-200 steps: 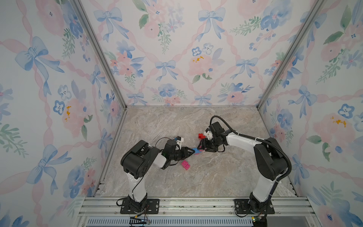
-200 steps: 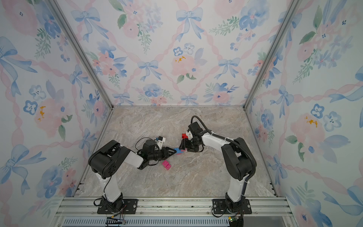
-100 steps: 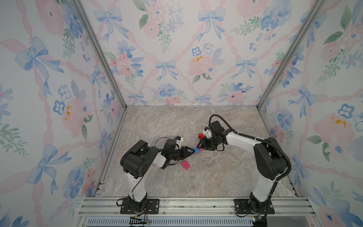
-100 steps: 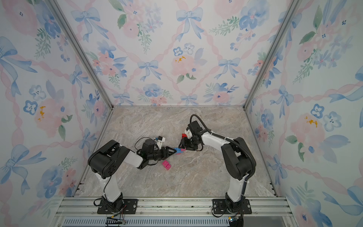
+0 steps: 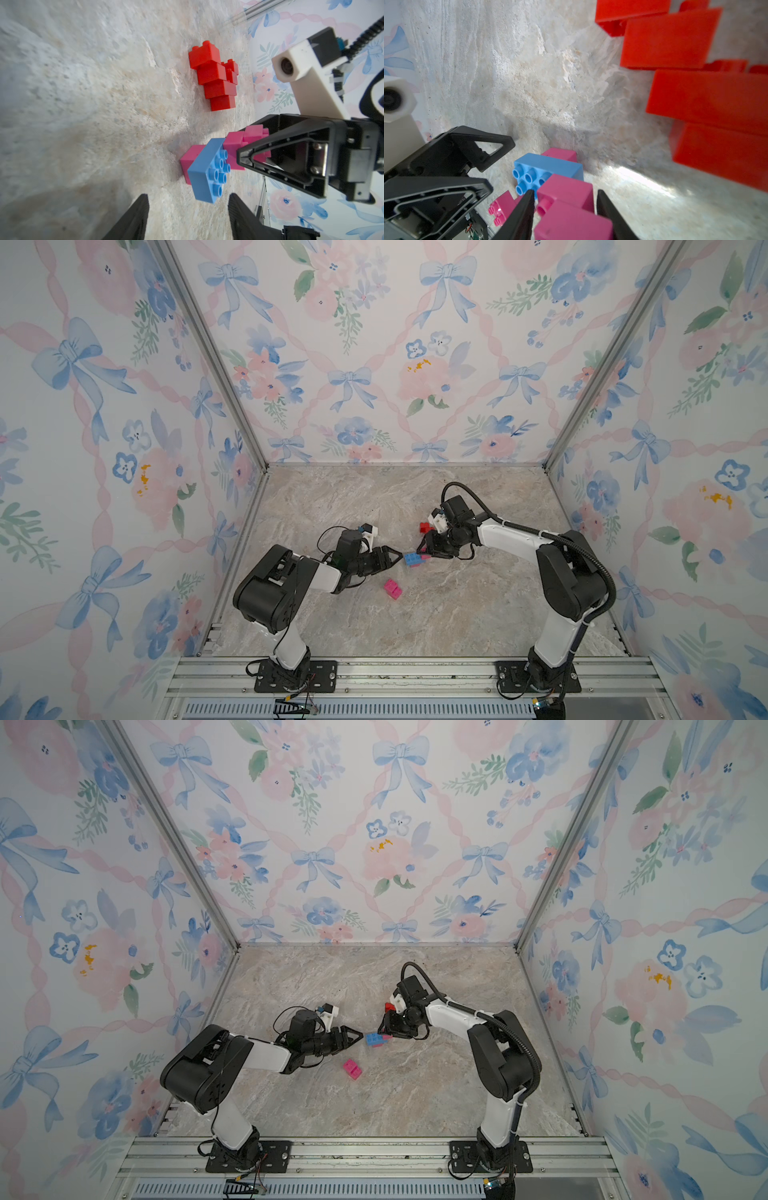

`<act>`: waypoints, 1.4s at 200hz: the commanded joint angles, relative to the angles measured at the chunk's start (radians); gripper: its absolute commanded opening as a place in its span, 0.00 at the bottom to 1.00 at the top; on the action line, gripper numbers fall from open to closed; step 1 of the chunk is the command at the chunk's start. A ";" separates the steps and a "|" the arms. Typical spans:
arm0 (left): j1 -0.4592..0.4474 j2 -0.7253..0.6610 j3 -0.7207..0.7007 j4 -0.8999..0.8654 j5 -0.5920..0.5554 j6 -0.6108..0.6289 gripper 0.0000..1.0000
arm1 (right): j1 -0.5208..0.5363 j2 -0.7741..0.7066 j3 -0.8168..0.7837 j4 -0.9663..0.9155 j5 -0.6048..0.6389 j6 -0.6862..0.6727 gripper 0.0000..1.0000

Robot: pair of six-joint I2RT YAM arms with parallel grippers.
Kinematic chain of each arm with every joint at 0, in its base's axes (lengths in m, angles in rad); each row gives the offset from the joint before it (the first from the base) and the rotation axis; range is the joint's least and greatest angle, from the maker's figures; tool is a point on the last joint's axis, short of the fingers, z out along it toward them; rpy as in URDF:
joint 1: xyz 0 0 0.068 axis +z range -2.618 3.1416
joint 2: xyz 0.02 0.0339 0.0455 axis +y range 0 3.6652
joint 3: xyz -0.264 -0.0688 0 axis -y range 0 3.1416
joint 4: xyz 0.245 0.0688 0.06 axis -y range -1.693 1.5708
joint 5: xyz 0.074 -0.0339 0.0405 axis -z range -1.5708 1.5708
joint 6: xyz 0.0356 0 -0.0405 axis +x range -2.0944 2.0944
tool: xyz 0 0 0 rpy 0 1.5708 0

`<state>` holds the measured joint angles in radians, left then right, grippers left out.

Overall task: Assemble the letter v with lego
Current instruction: Adjust the lego brick at the center of the board.

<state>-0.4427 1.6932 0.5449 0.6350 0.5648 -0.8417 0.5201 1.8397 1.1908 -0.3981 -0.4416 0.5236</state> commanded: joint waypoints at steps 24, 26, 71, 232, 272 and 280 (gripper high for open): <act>-0.049 -0.057 -0.012 -0.103 -0.003 0.157 0.43 | 0.021 -0.010 -0.012 0.001 0.003 -0.004 0.49; -0.052 -0.055 -0.011 -0.103 -0.002 0.157 0.42 | 0.021 -0.010 -0.013 0.000 0.005 -0.004 0.49; -0.076 -0.022 0.011 -0.158 0.005 0.168 0.17 | 0.024 -0.016 -0.010 -0.019 0.024 -0.010 0.49; -0.087 -0.442 -0.035 -0.664 -0.424 0.265 0.59 | 0.031 -0.028 -0.002 -0.046 0.050 -0.024 0.49; -0.266 -0.527 0.010 -0.749 -0.617 0.315 0.80 | 0.034 -0.028 0.003 -0.049 0.054 -0.020 0.49; -0.297 -0.536 0.008 -0.766 -0.654 0.314 0.84 | 0.037 -0.027 0.005 -0.050 0.055 -0.021 0.49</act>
<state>-0.6624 1.1847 0.5365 -0.0238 0.0807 -0.5617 0.5400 1.8385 1.1908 -0.4187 -0.4034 0.5087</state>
